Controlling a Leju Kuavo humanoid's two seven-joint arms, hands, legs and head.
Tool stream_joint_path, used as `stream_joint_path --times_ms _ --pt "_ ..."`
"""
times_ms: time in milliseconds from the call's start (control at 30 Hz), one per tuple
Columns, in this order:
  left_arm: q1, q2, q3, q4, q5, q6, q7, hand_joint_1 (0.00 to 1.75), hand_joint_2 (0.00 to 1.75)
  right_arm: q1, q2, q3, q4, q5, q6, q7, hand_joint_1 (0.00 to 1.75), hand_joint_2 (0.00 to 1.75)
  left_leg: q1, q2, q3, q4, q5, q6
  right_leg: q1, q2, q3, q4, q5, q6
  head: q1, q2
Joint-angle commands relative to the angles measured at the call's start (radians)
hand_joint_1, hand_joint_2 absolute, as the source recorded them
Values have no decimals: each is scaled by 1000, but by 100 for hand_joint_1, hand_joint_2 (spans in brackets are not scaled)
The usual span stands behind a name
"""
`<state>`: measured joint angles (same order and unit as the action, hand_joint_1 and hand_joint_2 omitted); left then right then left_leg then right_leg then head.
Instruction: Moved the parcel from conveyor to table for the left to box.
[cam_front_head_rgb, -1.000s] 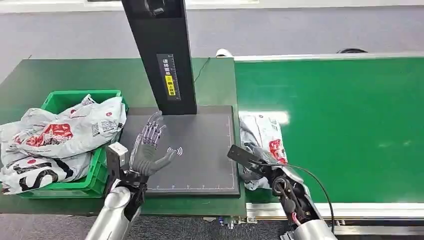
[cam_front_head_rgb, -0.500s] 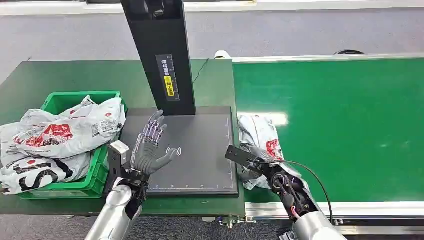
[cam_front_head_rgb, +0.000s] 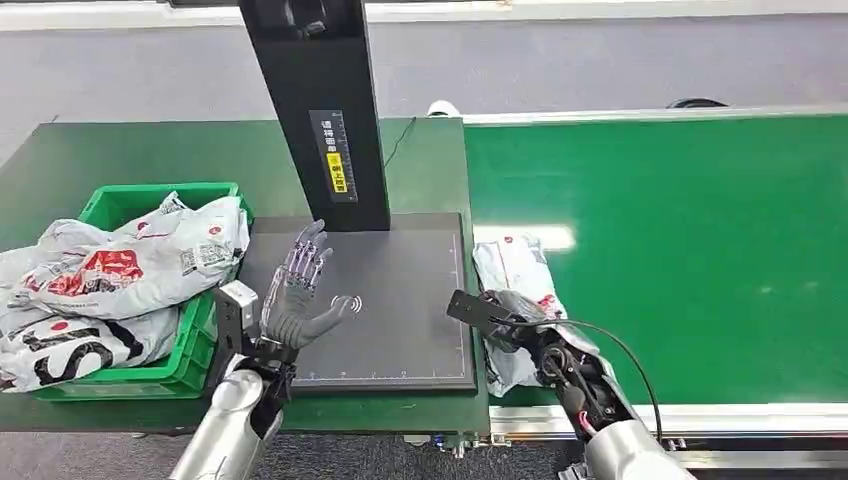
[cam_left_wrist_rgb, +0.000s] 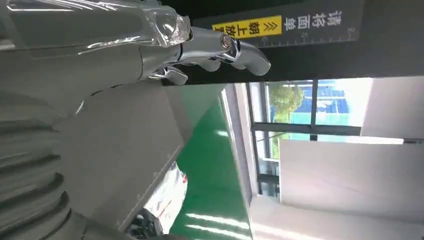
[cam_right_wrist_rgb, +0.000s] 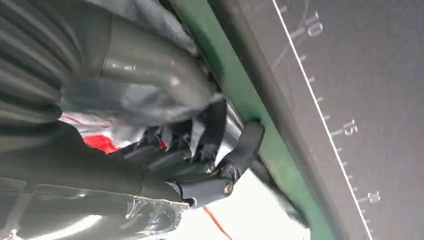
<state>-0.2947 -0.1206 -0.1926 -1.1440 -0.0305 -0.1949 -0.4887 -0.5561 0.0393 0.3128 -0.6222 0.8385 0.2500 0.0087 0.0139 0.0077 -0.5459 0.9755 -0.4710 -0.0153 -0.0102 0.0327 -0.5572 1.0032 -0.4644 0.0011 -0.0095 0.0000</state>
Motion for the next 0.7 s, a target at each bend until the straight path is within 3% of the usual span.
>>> stream_joint_path --times_ms 33,267,500,667,700 --pt "39 28 -2 -17 5 9 1 0 175 47 3 38 -18 33 -137 45 175 175 0 -3 -2 -1 1 1 0 -4 -1 -2 0 0 0 0" --pt "106 32 18 -92 5 15 1 0 175 103 23 -80 -246 41 -379 77 175 175 -1 -8 -10 0 1 2 0 -11 -5 0 -1 1 0 0" --pt "116 31 19 -108 4 14 -3 0 175 179 51 -186 -482 -35 -551 -59 175 175 -1 -12 -15 1 1 1 -1 -14 -10 0 -1 1 0 0" --pt "96 27 12 -85 2 5 -7 0 175 231 47 -196 -580 -49 -576 -89 175 175 -1 -13 -15 0 2 1 -1 -15 -11 0 -1 1 0 0" --pt "88 27 11 -73 1 3 -8 0 175 243 42 -195 -590 -56 -512 -46 175 175 -1 -14 -16 0 2 2 0 -17 -10 0 -1 1 0 0"
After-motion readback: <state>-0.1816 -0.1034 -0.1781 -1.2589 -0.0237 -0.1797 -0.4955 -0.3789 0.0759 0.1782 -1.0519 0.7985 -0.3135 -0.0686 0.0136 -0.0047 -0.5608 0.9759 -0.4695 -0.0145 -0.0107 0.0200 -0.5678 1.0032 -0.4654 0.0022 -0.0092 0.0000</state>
